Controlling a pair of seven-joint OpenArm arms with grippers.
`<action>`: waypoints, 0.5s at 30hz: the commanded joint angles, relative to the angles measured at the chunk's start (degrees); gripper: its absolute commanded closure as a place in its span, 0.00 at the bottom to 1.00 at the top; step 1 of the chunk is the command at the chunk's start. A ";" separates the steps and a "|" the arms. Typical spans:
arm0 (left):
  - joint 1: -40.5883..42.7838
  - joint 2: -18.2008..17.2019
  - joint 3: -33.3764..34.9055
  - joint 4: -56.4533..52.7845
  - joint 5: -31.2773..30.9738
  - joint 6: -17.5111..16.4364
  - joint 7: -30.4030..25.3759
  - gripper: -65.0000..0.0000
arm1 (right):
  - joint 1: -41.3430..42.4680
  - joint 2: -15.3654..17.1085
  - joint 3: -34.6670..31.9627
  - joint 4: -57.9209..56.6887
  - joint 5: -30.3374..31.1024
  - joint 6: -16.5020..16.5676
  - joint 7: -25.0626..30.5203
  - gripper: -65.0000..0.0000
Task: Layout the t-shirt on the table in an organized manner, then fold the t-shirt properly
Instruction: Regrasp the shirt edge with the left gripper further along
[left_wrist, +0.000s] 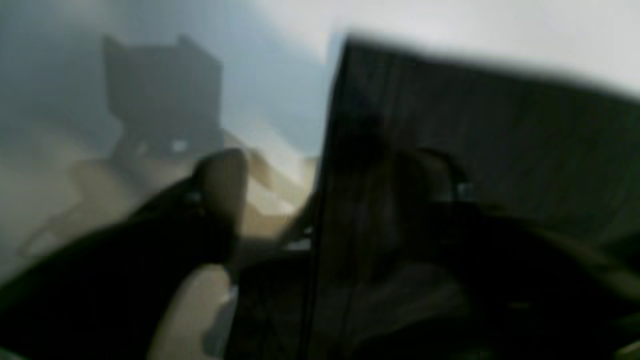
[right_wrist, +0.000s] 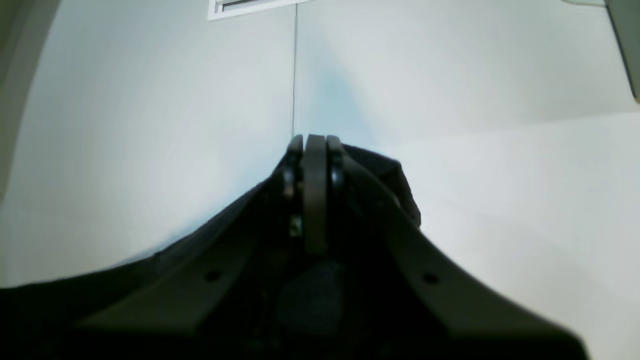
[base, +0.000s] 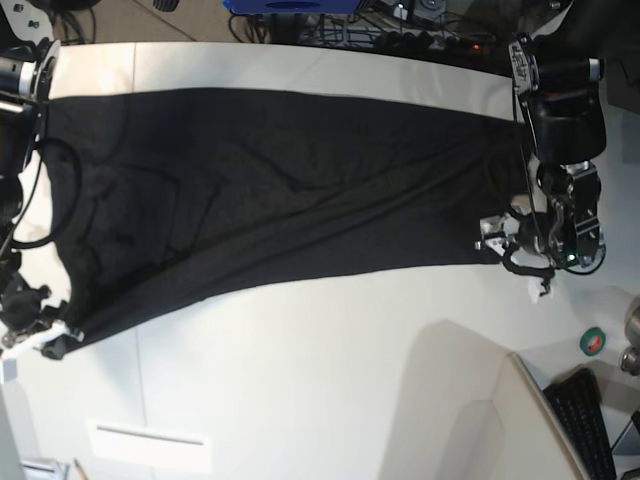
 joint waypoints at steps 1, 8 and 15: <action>-1.82 -0.74 -0.14 1.39 -0.28 -0.18 -1.05 0.21 | 1.52 1.06 0.23 0.92 0.61 0.36 1.62 1.00; -2.35 -0.56 -0.14 1.30 -0.28 -0.18 -2.81 0.21 | 1.25 1.06 0.23 0.92 0.61 0.36 1.62 1.00; -5.52 -0.56 -0.05 -8.63 -0.28 -0.09 -8.78 0.21 | 0.99 1.06 0.23 0.92 0.61 0.36 1.62 1.00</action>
